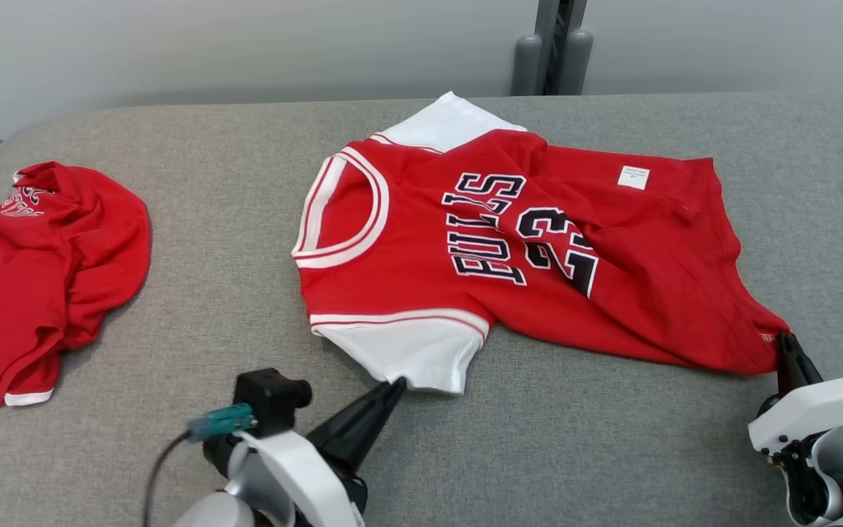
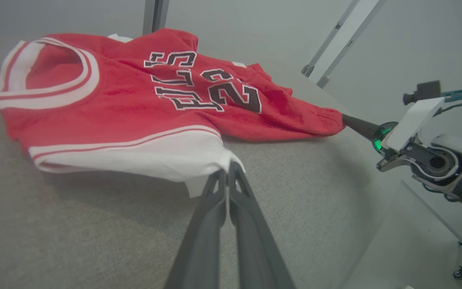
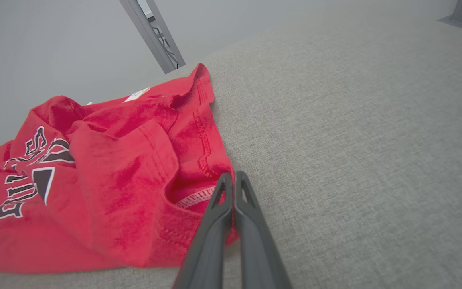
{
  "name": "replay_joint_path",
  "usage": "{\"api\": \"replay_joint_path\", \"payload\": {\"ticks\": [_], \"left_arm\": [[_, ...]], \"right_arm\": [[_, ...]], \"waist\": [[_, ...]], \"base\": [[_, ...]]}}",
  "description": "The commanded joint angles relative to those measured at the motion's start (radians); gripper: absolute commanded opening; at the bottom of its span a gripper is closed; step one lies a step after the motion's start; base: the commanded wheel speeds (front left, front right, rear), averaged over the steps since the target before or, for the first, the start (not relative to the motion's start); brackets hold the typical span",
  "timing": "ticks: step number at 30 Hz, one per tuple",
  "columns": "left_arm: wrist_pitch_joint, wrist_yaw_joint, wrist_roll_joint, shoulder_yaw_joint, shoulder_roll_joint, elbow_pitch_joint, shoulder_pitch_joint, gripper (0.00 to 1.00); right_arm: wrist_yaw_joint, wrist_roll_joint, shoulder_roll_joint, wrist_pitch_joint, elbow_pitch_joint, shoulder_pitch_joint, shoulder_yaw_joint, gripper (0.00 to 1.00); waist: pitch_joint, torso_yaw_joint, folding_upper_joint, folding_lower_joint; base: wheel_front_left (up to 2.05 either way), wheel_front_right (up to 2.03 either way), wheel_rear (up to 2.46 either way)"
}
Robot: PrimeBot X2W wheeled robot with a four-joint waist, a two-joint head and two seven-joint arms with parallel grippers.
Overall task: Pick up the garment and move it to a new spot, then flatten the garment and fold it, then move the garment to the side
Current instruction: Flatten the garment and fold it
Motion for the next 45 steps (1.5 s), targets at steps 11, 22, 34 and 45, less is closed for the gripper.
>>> {"api": "replay_joint_path", "payload": {"ticks": [11, 22, 34, 45], "left_arm": [[-0.175, -0.004, -0.278, 0.060, 0.160, -0.321, -0.060, 0.00], [-0.291, -0.004, -0.434, 0.222, 0.174, -0.414, -0.143, 0.00], [-0.292, 0.103, -0.315, 0.230, 0.180, -0.298, -0.161, 0.00], [-0.282, 0.171, -0.310, 0.247, 0.165, -0.218, -0.198, 0.00]], "right_arm": [[-0.001, 0.118, -0.002, 0.120, -0.086, -0.040, -0.022, 0.00], [-0.001, 0.449, 0.007, 0.296, -0.156, -0.109, -0.124, 0.00], [0.000, 1.164, 0.007, 0.353, 0.158, -0.329, -0.059, 0.00], [0.000, 1.574, 0.009, 0.387, 0.299, -0.483, 0.141, 0.00]], "waist": [[-0.029, -0.012, -0.0001, 0.0000], [-0.067, -0.030, -0.0001, 0.0000], [-0.111, -0.054, -0.0001, 0.0000], [-0.134, -0.066, -0.0001, 0.0000]], "base": [[0.00, 0.00, 0.00], [0.00, 0.00, 0.00], [0.00, 0.00, 0.00], [0.00, 0.00, 0.00]]}}
